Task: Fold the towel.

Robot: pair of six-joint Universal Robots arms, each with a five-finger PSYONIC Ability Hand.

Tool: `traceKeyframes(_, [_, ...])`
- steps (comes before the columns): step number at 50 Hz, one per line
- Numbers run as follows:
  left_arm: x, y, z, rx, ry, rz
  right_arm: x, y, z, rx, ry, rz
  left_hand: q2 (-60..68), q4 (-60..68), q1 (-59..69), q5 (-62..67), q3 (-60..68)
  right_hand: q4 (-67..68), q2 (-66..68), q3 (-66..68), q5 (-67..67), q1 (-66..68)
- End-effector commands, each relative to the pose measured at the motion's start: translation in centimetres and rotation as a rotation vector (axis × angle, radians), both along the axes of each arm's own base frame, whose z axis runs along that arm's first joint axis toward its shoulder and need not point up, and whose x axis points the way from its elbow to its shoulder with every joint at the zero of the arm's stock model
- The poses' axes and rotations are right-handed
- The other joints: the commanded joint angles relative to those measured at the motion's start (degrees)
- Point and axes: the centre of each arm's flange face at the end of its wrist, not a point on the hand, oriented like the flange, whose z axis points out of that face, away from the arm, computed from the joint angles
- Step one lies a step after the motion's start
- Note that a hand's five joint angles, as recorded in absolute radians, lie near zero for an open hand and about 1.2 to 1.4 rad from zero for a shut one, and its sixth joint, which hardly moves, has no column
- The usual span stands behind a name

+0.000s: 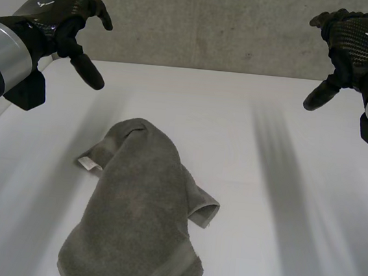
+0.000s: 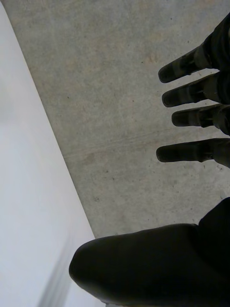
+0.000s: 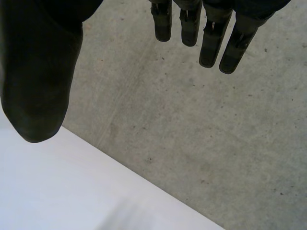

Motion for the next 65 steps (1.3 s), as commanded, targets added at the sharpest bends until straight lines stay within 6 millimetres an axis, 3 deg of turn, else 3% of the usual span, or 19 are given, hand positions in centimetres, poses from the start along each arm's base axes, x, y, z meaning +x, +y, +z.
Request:
traceKeyframes(1, [0.2,0.1,0.2,-0.007,0.002,0.021,0.0,-0.1,-0.4,0.026,0.008,0.001,-3.5,-4.1,-3.9,-2.5,-3.8,-4.3,-3.5,-3.7,-3.2,-3.3])
traceKeyframes(20, [0.3,0.4,1.6,-0.086,0.035,0.027,0.9,0.2,-1.7,0.09,0.055,0.086,-3.5,-4.1,-3.9,-2.5,-3.8,-4.3,-3.5,-3.7,-3.2,-3.3])
traceKeyframes(24, [0.3,0.4,1.7,-0.112,0.041,0.022,2.5,1.6,-3.8,0.154,0.168,0.255,-3.5,-4.1,-3.9,-2.5,-3.8,-4.3,-3.5,-3.7,-3.2,-3.3])
traceKeyframes(26, [0.2,0.3,1.8,-0.135,0.046,0.022,4.1,4.3,-6.6,0.244,0.334,0.462,-3.5,-4.1,-3.9,-2.5,-3.8,-4.3,-3.5,-3.7,-3.2,-3.3])
traceKeyframes(27, [0.2,0.3,1.8,-0.135,0.046,0.022,4.1,4.3,-6.6,0.244,0.335,0.463,-3.5,-4.1,-3.9,-2.5,-3.8,-4.3,-3.5,-3.7,-3.2,-3.3])
traceKeyframes(29, [0.2,0.2,1.8,-0.147,0.05,0.021,5.3,6.8,-9.2,0.305,0.456,0.615,-3.5,-4.1,-3.9,-2.5,-3.8,-4.3,-3.5,-3.7,-3.2,-3.3])
traceKeyframes(32, [0.2,0.2,1.9,-0.153,0.05,0.022,6.1,8.0,-10.2,0.315,0.496,0.665,-3.5,-4.1,-3.9,-2.5,-3.8,-4.3,-3.5,-3.7,-3.2,-3.3])
traceKeyframes(34, [0.2,0.1,1.9,-0.157,0.052,0.024,7.4,9.9,-12.5,0.356,0.528,0.745,-3.5,-4.1,-3.9,-2.5,-3.8,-4.3,-3.5,-3.7,-3.2,-3.3])
traceKeyframes(35, [0.2,0.1,1.9,-0.157,0.052,0.024,7.4,9.9,-12.5,0.356,0.529,0.745,-3.5,-4.1,-3.9,-2.5,-3.8,-4.3,-3.5,-3.7,-3.2,-3.3])
traceKeyframes(37, [0.2,0.0,1.9,-0.165,0.054,0.024,7.9,10.8,-15.0,0.373,0.554,0.792,-3.5,-4.1,-3.9,-2.5,-3.8,-4.3,-3.5,-3.7,-3.2,-3.3])
traceKeyframes(40, [0.2,-0.1,1.9,-0.166,0.055,0.025,8.4,11.5,-17.1,0.353,0.562,0.84,-3.5,-4.1,-3.9,-2.5,-3.8,-4.3,-3.5,-3.7,-3.2,-3.3])
traceKeyframes(48, [0.5,-0.4,1.7,-0.164,0.053,0.036,9.0,12.7,-20.4,0.329,0.612,0.928,-3.5,-4.1,-3.9,-2.5,-3.8,5.3,6.2,6.0,6.4,6.3])
traceKeyframes(51, [0.6,-0.6,1.6,-0.162,0.052,0.041,9.0,12.7,-20.6,0.326,0.621,0.934,-3.5,-4.1,-3.9,-2.5,-3.8,10.5,11.4,11.2,11.6,11.6])
traceKeyframes(53, [0.6,-0.6,1.5,-0.164,0.052,0.041,9.0,12.6,-20.6,0.321,0.618,0.946,-3.5,-4.1,-3.9,-2.5,-3.8,25.6,26.5,26.3,26.7,26.6])
traceKeyframes(54, [0.6,-0.6,1.5,-0.164,0.052,0.041,9.0,12.6,-20.6,0.321,0.618,0.946,-3.5,-4.1,-3.9,-2.5,-3.8,25.7,26.5,26.4,26.8,26.7])
traceKeyframes(56, [0.5,-0.7,1.2,-0.162,0.052,0.039,9.2,12.1,-20.2,0.302,0.608,0.936,-3.5,-4.1,-3.9,-2.5,-3.8,60.6,61.5,61.3,61.7,61.7])
traceKeyframes(62, [0.2,-0.7,0.2,-0.136,0.04,0.03,9.5,11.1,-18.3,0.25,0.569,0.901,-3.5,-4.1,-3.9,-2.5,-3.8,65.7,66.5,66.3,66.8,66.7])
traceKeyframes(64, [-0.3,-0.7,-1.1,-0.104,0.02,0.012,8.6,8.3,-16.1,0.222,0.509,0.795,-3.5,-4.1,-3.9,-2.5,-3.8,65.7,66.5,66.3,66.8,66.7])
traceKeyframes(65, [-0.3,-0.7,-1.1,-0.103,0.02,0.012,8.6,8.3,-16.1,0.222,0.509,0.794,-3.5,-4.1,-3.9,-2.5,-3.8,65.7,66.5,66.3,66.8,66.7])
